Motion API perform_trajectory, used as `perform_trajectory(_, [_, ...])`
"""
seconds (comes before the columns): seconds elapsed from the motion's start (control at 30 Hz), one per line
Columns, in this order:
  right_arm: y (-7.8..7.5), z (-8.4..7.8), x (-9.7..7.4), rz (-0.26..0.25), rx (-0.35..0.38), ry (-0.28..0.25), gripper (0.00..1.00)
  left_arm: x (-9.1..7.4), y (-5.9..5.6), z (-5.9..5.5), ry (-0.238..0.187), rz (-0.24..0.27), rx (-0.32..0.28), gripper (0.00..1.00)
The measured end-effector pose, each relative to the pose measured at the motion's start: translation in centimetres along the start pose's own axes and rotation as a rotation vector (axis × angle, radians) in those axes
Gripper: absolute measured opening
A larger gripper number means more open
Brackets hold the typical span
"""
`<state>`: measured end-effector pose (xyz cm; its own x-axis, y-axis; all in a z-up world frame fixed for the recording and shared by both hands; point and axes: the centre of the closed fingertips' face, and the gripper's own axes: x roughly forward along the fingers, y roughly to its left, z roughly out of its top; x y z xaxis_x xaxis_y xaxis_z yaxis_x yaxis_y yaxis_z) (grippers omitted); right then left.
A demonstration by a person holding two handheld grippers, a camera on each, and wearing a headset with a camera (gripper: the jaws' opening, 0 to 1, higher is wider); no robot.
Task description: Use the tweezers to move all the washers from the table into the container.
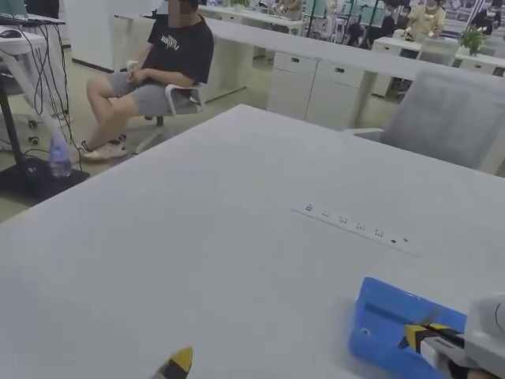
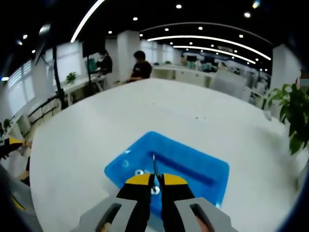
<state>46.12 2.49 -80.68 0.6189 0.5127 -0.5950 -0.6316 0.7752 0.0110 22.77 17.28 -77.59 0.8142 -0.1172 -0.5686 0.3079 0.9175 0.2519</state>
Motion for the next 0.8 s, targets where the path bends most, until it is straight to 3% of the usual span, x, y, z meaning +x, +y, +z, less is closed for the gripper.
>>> perform_trajectory(0.13, [0.1,1.2,-1.1,0.001,-0.012,-0.032,0.03,-0.2,-0.2,0.5,-0.024,-0.020,-0.023,0.99])
perform_trajectory(0.37, [1.2,2.9,-5.5,0.018,0.002,-0.124,0.03,-0.4,-0.4,1.0,-0.055,-0.043,-0.054,0.99])
perform_trajectory(0.57, [2.6,2.1,-8.9,0.049,0.035,-0.170,0.03,-0.9,-0.9,1.4,-0.067,-0.084,-0.061,0.99])
perform_trajectory(0.8, [3.8,-1.3,-11.1,0.046,0.049,-0.150,0.03,-1.7,-1.1,2.4,-0.103,-0.143,-0.075,0.99])
